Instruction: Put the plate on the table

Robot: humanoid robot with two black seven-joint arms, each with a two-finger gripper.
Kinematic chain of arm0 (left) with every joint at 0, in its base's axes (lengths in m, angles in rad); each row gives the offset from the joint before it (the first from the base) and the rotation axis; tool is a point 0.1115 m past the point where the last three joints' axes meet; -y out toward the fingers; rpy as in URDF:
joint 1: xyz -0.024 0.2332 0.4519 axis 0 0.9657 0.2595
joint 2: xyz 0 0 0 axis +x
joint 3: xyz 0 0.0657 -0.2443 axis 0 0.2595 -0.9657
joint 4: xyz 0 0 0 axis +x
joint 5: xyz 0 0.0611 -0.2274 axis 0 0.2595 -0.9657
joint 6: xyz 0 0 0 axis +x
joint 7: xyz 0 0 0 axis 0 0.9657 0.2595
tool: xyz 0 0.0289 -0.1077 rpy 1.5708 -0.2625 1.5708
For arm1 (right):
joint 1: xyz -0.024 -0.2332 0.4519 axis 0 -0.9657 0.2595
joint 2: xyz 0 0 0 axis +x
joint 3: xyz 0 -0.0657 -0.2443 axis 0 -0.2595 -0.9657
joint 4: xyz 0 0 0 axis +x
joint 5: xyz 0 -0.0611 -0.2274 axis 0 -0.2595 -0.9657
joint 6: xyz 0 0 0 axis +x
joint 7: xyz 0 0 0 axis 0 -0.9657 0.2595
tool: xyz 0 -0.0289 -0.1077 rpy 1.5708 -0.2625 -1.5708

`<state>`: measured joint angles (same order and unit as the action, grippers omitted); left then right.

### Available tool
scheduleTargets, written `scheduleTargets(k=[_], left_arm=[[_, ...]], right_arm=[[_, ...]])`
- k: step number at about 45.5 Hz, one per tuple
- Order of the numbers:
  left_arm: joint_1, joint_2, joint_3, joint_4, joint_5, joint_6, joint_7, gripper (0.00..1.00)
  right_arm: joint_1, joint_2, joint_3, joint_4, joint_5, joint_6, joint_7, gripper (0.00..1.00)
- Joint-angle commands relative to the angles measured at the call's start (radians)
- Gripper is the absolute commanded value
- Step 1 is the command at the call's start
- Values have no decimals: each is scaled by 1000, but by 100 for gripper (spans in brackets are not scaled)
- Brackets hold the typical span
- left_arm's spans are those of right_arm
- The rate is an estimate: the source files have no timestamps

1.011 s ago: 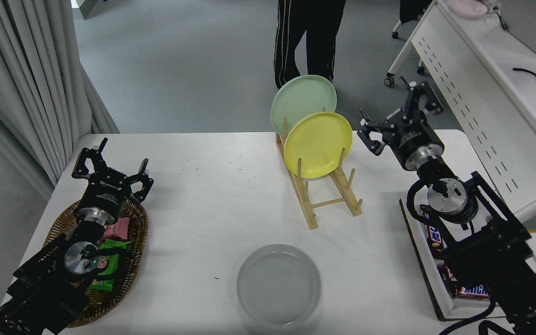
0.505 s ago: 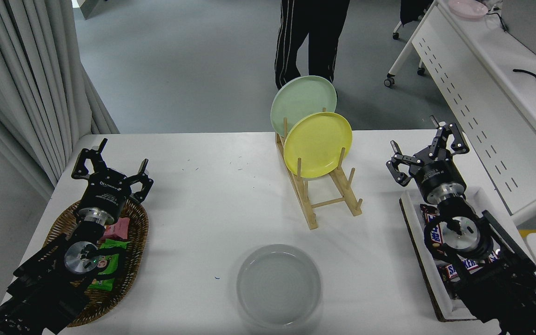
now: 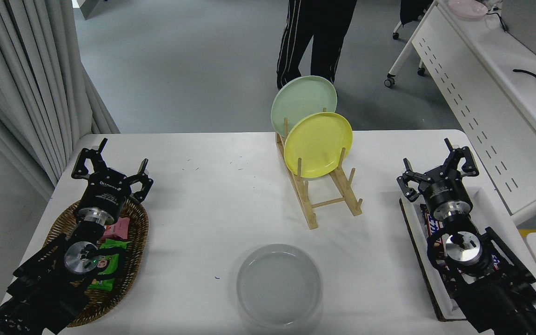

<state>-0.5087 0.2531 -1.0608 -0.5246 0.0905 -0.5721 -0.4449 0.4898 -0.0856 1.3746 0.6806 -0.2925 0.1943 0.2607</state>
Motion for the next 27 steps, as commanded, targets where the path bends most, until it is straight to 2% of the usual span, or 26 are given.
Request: scheduleTargets(k=[1, 27], left_arm=[[1, 0, 1, 0, 0, 0, 0, 100], [-1, 0, 1, 0, 0, 0, 0, 100]], right_arm=[[21, 3, -20, -16, 30, 10, 2, 100], [24, 1, -94, -9, 30, 13, 2, 100]])
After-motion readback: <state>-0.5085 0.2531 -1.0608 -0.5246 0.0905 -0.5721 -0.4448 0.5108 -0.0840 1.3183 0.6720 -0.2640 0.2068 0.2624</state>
